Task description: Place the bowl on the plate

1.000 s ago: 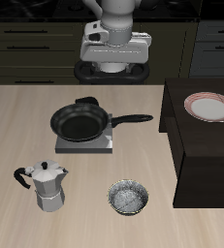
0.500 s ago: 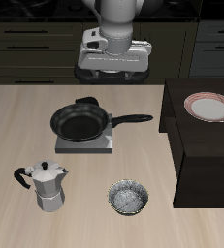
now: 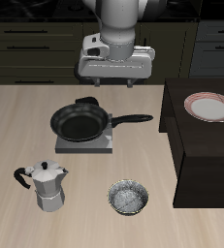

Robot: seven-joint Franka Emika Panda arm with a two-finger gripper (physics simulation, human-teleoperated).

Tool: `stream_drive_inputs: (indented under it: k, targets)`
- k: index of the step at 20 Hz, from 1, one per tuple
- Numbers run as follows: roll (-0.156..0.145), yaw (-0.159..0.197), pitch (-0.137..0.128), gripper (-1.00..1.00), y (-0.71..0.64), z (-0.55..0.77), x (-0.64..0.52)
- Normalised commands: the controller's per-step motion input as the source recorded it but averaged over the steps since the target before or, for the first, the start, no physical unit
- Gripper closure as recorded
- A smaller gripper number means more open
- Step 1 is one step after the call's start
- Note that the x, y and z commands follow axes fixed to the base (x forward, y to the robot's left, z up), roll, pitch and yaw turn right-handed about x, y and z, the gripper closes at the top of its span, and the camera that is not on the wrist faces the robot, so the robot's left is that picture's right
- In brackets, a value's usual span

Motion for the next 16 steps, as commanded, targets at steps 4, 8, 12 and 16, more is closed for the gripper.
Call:
stream_drive_inputs:
  k: [4, 8, 12, 16]
  targets:
    - [-0.023, 0.016, -0.007, -1.00, -0.05, 0.04, 0.30]
    - [-0.025, 0.027, -0.017, -1.00, -0.02, 0.05, 0.32]
    - [0.011, -0.005, 0.024, -1.00, 0.01, -0.02, 0.35]
    - [0.002, 0.013, -0.006, -1.00, 0.03, 0.02, 0.16]
